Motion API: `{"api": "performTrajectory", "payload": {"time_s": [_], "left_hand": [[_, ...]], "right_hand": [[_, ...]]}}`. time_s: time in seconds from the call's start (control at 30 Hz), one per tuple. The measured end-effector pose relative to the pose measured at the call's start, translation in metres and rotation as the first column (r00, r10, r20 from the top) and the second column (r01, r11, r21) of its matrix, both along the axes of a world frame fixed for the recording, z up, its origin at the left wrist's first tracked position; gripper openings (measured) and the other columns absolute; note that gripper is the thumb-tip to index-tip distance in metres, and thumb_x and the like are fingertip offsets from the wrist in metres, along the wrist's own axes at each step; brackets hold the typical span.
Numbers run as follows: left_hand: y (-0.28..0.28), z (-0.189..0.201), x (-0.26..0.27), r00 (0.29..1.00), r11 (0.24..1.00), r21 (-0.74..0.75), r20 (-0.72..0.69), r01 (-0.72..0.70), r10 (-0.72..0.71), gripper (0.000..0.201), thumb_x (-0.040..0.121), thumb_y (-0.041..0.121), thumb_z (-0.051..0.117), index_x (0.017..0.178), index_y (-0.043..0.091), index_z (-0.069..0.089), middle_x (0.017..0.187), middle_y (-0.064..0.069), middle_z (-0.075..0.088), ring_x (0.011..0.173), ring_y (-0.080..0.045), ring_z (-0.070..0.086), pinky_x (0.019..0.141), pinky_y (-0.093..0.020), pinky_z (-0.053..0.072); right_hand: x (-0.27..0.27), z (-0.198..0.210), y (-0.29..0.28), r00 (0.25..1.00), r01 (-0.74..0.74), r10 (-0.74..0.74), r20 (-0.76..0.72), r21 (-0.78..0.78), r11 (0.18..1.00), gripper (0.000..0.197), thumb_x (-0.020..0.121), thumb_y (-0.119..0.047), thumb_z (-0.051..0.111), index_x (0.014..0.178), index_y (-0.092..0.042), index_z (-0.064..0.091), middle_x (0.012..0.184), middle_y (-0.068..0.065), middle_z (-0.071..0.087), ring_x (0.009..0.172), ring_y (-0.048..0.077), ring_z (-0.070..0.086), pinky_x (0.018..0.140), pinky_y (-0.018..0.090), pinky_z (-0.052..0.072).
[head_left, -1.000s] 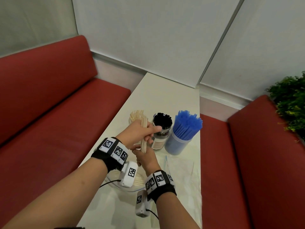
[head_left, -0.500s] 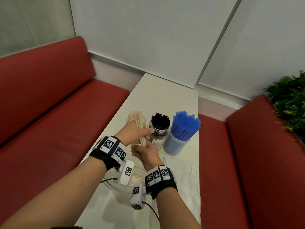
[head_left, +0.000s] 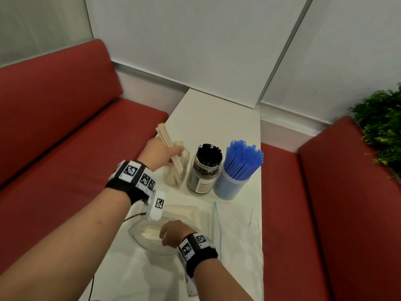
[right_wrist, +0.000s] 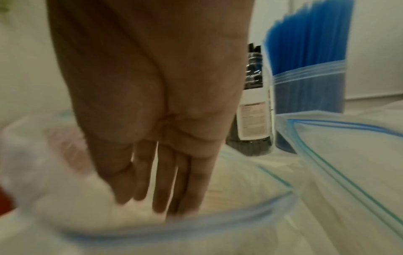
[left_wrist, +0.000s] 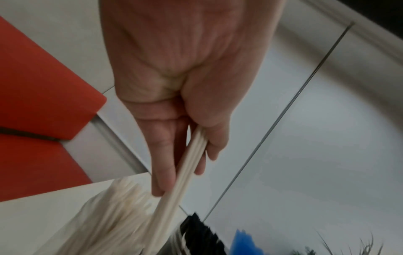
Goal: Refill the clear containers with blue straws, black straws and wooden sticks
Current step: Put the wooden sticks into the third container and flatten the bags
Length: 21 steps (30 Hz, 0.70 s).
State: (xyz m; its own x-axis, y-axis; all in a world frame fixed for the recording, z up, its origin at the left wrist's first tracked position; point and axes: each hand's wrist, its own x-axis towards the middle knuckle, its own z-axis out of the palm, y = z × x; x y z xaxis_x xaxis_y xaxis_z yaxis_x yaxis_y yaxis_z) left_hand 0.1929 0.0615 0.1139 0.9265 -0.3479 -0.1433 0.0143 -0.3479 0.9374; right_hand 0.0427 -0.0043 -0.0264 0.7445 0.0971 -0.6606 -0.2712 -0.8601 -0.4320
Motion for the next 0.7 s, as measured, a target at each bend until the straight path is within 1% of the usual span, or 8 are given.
{"api": "performTrajectory", "payload": {"time_s": [0.07,0.13,0.23,0.37,0.43,0.5,0.57,0.7], "left_hand": [[-0.008,0.014,0.017,0.995,0.99,-0.122,0.052,-0.075,0.082,0.02,0.083,0.02,0.076,0.087,0.001,0.073,0.081,-0.008,0.075,0.073,-0.016,0.074,0.061,-0.025,0.06],[-0.016,0.025,0.034,0.987,0.976,-0.194,0.099,-0.104,0.125,0.024,0.082,0.024,0.077,0.091,0.003,0.073,0.081,-0.003,0.075,0.073,-0.013,0.074,0.062,-0.023,0.06],[-0.029,0.026,0.053,0.984,0.981,-0.165,0.127,-0.107,0.129,0.028,0.081,0.027,0.078,0.091,0.002,0.072,0.081,-0.004,0.075,0.075,-0.017,0.074,0.064,-0.025,0.06],[-0.043,0.003,0.064,0.981,0.997,0.02,0.178,-0.079,0.075,0.028,0.083,0.03,0.076,0.085,0.002,0.073,0.086,-0.013,0.073,0.077,-0.029,0.073,0.071,-0.041,0.062],[-0.047,-0.013,0.064,0.985,0.995,0.083,0.167,-0.061,0.047,0.03,0.083,0.032,0.075,0.087,0.002,0.073,0.088,-0.015,0.073,0.081,-0.032,0.072,0.075,-0.044,0.06],[-0.048,-0.029,0.065,0.989,0.984,0.174,0.147,-0.047,0.021,0.036,0.083,0.037,0.075,0.096,0.004,0.072,0.094,-0.013,0.073,0.086,-0.03,0.07,0.081,-0.042,0.058],[-0.048,-0.043,0.065,0.987,0.935,0.354,0.156,-0.015,-0.044,0.045,0.084,0.047,0.07,0.101,0.005,0.071,0.098,-0.012,0.071,0.088,-0.028,0.068,0.082,-0.04,0.055],[-0.047,-0.057,0.063,0.98,0.87,0.493,0.177,-0.01,-0.088,0.044,0.085,0.043,0.07,0.1,0.002,0.068,0.097,-0.016,0.07,0.09,-0.031,0.066,0.072,-0.034,0.05]], "right_hand": [[-0.004,-0.013,0.009,0.987,-0.03,0.038,0.159,-0.056,0.998,0.037,0.098,-0.002,0.052,0.134,-0.005,0.06,0.137,0.019,0.057,0.127,0.036,0.05,0.108,0.043,0.043],[-0.008,-0.024,0.014,0.959,-0.056,0.092,0.267,-0.138,0.989,0.042,0.096,0.002,0.048,0.137,-0.005,0.053,0.134,0.022,0.052,0.122,0.04,0.048,0.102,0.05,0.044],[-0.011,-0.038,0.017,0.942,-0.094,0.168,0.29,-0.251,0.963,0.045,0.096,-0.001,0.049,0.141,-0.005,0.046,0.141,0.023,0.044,0.125,0.042,0.044,0.101,0.052,0.044],[-0.013,-0.049,0.014,0.944,-0.131,0.201,0.263,-0.26,0.957,0.044,0.095,0.004,0.049,0.138,-0.002,0.046,0.143,0.026,0.04,0.128,0.043,0.041,0.103,0.053,0.044],[-0.015,-0.052,0.011,0.946,-0.145,0.213,0.246,-0.269,0.952,0.043,0.096,0.004,0.049,0.138,-0.001,0.048,0.142,0.027,0.041,0.128,0.043,0.043,0.105,0.053,0.044],[-0.016,-0.055,0.007,0.945,-0.144,0.214,0.248,-0.273,0.951,0.044,0.097,0.004,0.048,0.14,-0.001,0.047,0.144,0.026,0.039,0.132,0.044,0.041,0.107,0.053,0.043],[-0.018,-0.057,0.003,0.943,-0.141,0.209,0.257,-0.257,0.956,0.047,0.097,0.004,0.048,0.143,-0.002,0.046,0.148,0.025,0.038,0.136,0.042,0.038,0.11,0.052,0.039],[-0.017,-0.06,0.001,0.945,-0.135,0.197,0.261,-0.238,0.962,0.049,0.096,0.003,0.05,0.144,-0.006,0.046,0.152,0.022,0.035,0.14,0.039,0.035,0.113,0.051,0.036]]}}
